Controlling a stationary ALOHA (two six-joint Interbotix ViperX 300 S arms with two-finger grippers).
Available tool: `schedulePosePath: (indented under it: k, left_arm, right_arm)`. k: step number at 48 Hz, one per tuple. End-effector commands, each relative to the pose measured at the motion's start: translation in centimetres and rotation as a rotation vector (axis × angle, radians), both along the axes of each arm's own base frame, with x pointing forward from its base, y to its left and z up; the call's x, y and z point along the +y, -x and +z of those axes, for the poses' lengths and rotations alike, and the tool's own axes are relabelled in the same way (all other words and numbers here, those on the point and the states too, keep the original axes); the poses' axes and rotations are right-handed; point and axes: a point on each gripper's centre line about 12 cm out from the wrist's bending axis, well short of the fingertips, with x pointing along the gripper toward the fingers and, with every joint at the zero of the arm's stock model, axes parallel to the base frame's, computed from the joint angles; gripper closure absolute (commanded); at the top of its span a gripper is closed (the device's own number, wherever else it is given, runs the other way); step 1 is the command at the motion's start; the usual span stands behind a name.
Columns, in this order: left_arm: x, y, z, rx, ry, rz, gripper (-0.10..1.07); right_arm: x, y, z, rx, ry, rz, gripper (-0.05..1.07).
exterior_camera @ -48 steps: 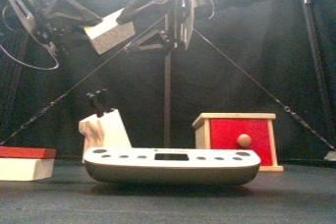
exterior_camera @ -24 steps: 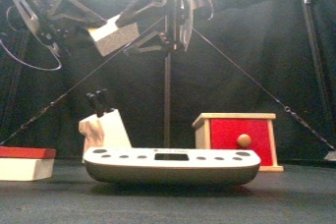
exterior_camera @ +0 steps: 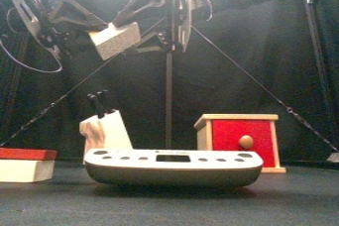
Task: Hand over egg sushi
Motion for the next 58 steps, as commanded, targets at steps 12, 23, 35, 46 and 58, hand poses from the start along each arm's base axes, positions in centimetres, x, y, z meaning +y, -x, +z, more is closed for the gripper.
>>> schedulePosePath:
  k: [12,23,35,46,58]
  left_arm:
    - [0.1,-0.6,1.2,-0.043,0.002,0.006,0.66]
    - [0.1,-0.6,1.2,-0.04,0.001,0.006,0.66]
    - [0.0,-0.6,1.1,-0.037,-0.001,0.001,0.66]
    - [-0.6,-1.2,0.4,-0.013,-0.037,-0.034,0.66]
    - [-0.8,-2.6,0.0,0.011,-0.043,-0.035,0.66]
  right_arm:
    - [0.0,-0.2,1.7,-0.045,0.0,0.004,0.05]
    - [0.0,-0.2,1.6,-0.043,-0.002,0.004,0.13]
    - [0.0,0.0,1.2,-0.031,-0.019,-0.003,0.47]
    - [1.2,0.5,-0.1,0.003,-0.026,0.021,0.67]
    - [1.8,0.9,-0.7,0.02,-0.024,0.033,0.7]
